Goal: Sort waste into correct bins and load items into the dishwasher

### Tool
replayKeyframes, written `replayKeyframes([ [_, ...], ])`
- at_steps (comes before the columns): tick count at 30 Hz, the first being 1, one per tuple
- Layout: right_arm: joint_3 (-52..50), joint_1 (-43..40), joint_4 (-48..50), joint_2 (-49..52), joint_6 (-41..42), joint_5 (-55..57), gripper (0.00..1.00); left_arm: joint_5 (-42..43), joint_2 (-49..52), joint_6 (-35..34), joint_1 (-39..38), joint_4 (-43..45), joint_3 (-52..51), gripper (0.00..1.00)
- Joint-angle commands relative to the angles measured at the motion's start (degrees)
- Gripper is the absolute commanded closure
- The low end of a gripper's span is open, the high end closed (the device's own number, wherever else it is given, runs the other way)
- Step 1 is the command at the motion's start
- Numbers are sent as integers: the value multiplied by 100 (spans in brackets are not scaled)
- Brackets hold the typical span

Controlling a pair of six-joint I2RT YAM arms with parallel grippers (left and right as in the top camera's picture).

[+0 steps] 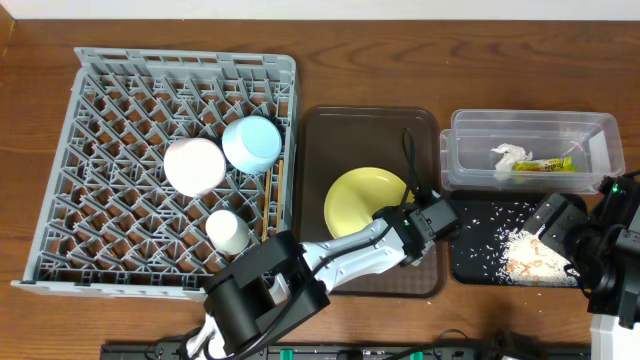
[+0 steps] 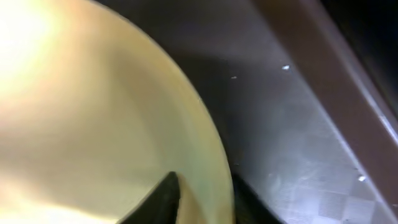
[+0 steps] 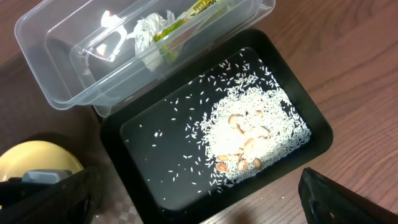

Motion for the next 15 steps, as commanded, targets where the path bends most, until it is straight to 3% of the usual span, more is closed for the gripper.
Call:
replayKeyframes([
  [1,68,-15,-7,-28,39,26,1,-162,323,-35,31,-280,-94,90],
  [7,68,-15,-7,-31,39,26,1,-190,-92,-74,55,-345,2,92],
  [15,68,-15,-7,-28,39,26,1,-223,-1626,-144,302,-463,48,92],
])
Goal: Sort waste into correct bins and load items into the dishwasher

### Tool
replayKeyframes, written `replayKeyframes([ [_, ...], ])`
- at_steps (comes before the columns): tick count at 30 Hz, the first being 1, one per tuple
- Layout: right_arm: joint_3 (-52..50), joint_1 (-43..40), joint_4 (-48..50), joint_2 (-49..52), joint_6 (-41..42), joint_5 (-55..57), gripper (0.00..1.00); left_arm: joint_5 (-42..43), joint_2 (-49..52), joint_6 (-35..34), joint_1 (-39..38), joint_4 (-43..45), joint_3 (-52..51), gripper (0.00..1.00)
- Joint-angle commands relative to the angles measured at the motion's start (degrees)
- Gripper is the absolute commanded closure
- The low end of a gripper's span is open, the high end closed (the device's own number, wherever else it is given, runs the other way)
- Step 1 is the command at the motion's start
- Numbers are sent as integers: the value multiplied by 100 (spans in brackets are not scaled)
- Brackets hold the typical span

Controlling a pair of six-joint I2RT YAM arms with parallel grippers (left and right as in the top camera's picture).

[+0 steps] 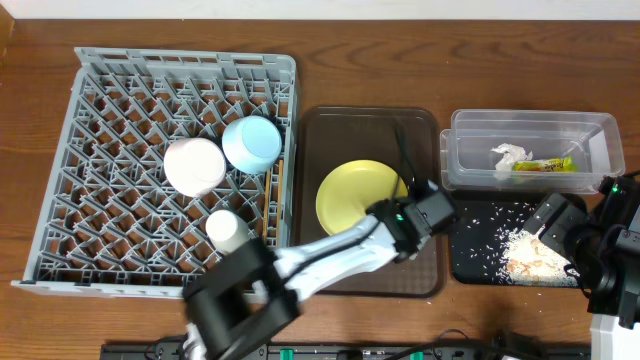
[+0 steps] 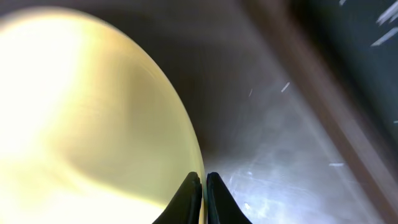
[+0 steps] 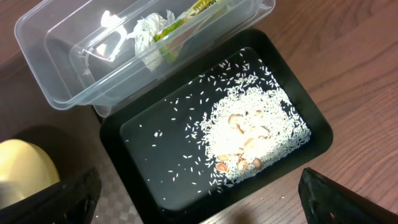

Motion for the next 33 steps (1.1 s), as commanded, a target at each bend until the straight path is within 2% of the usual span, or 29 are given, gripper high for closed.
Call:
replayKeyframes([
  [1,66,-15,-7,-28,39,26,1,-57,-1038,-140,212,-146,11,92],
  [7,66,-15,-7,-28,42,26,1,-57,-2144,-136,671,-380,11,92],
  [13,66,-15,-7,-28,39,26,1,17,-2645,-140,1237,-595,9,92],
  [14,66,-15,-7,-28,39,26,1,133,-2645,-138,1283,-669,4,85],
  [15,66,-15,-7,-28,39,26,1,264,-2621,-138,1298,-715,-11,69],
  [16,66,-15,-7,-28,39,26,1,400,-2588,-138,1296,-756,-35,46],
  [18,66,-15,-7,-31,39,26,1,726,-2476,-138,1270,-811,-85,23],
  [19,66,-15,-7,-31,42,26,1,866,-2387,-138,1248,-809,-111,18],
  [23,66,-15,-7,-28,42,26,1,1161,-1858,-310,1121,-809,-138,15],
  [25,66,-15,-7,-28,39,26,1,1174,-1484,-350,1016,-673,-138,37],
  [27,66,-15,-7,-31,42,26,1,1172,-1080,-323,909,-452,-138,48],
  [33,66,-15,-7,-28,39,26,1,1174,61,-337,785,367,-138,49],
])
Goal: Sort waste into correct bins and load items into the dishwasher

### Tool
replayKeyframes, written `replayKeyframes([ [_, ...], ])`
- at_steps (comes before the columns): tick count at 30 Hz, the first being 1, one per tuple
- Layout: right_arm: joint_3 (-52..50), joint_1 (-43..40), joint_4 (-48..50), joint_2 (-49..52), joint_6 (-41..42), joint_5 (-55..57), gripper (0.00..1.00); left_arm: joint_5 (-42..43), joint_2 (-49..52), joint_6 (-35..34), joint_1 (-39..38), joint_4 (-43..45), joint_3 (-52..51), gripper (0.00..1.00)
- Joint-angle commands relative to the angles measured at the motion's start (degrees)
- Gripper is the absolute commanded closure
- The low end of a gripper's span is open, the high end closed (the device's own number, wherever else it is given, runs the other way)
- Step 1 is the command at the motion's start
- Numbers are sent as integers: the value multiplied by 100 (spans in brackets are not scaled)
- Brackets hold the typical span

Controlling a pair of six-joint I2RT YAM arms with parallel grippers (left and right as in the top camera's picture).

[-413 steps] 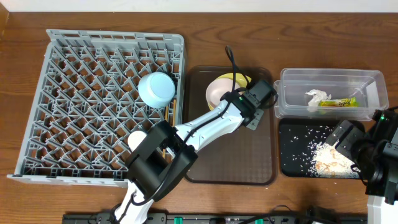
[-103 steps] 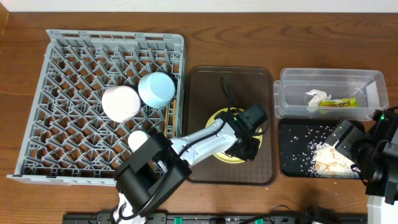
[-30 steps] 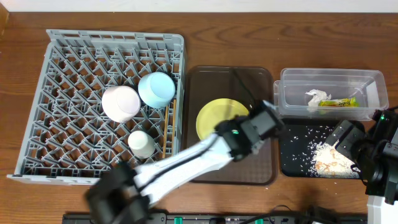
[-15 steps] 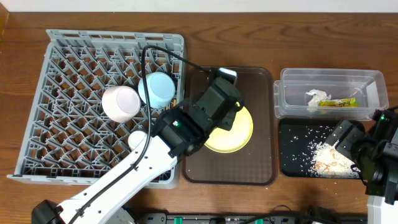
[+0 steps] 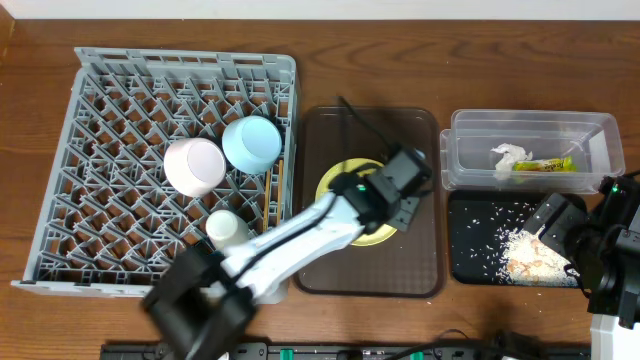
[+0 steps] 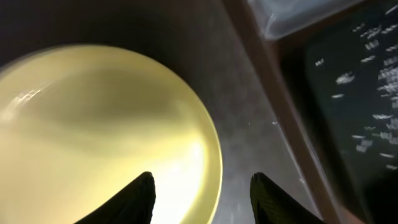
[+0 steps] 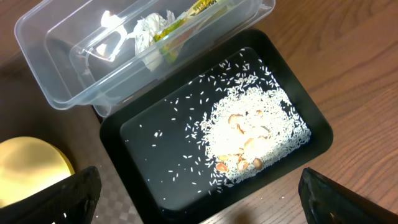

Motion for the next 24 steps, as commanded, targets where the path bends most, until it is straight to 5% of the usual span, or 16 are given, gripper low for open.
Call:
replayKeyframes([
  [1,66,-15,-9,-28,42,26,1,59,538,-52,-13,267,-98,49],
  [10,66,-15,-9,-31,42,26,1,57,1349,-50,-81,529,-98,53],
  [16,66,-15,-9,-28,39,24,1,-398,1637,-52,-87,448,-98,92],
  [24,66,-15,-9,-31,42,26,1,-605,1528,-52,-87,175,-61,93],
])
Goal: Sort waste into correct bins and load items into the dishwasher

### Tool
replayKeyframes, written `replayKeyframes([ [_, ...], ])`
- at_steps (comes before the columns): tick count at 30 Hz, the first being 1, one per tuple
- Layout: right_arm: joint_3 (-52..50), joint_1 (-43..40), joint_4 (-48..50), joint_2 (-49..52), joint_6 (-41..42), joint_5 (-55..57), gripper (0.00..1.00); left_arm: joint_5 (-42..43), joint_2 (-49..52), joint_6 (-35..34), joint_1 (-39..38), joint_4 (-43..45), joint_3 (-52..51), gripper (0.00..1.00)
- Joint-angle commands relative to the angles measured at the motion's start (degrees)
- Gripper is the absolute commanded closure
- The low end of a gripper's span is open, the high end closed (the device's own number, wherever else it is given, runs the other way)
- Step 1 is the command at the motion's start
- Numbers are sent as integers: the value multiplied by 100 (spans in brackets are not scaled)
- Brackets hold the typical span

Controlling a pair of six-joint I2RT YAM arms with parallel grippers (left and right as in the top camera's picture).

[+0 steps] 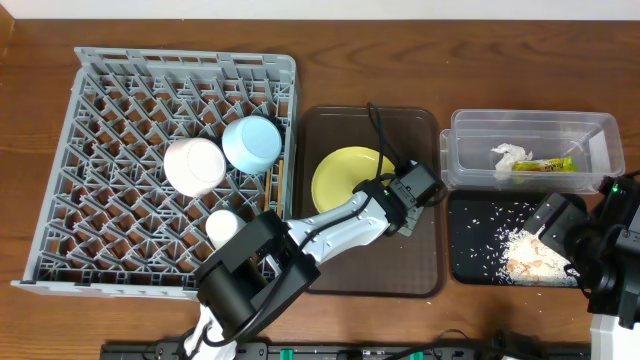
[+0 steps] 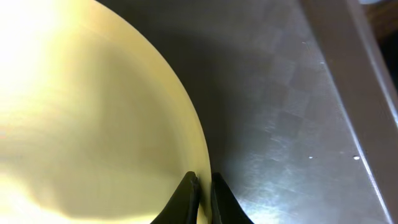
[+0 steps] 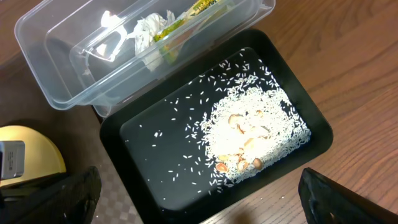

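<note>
A yellow plate lies on the brown tray. My left gripper is shut on the plate's right rim; in the left wrist view both fingers pinch the edge of the plate. The grey dish rack holds a pink cup, a blue cup and a small white cup. My right gripper hangs open over the near edge of the black tray of rice and scraps, holding nothing.
A clear bin at the back right holds crumpled paper and a yellow-green wrapper. Rice and food scraps are piled in the black tray. Chopsticks lie along the rack's right side.
My left gripper was open above the plate; now it is lower and shut on the plate's right rim. The plate sits a little further back and left. The right arm has not moved.
At first my left gripper was at the plate's right rim, one finger over it. Then it was shut on the rim. After that it stood open above the plate. Now it grips the rim again, and the plate has shifted toward the tray's back left.
</note>
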Motion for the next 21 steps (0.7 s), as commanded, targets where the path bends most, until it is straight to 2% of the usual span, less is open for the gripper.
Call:
replayKeyframes([
  [1,66,-15,-7,-28,42,26,1,-74,212,-59,52,-385,-140,93],
  [11,66,-15,-7,-28,39,26,1,-15,-1412,-234,55,-625,-103,93],
  [21,66,-15,-7,-31,39,26,1,-17,-2374,-227,254,-953,-103,93],
])
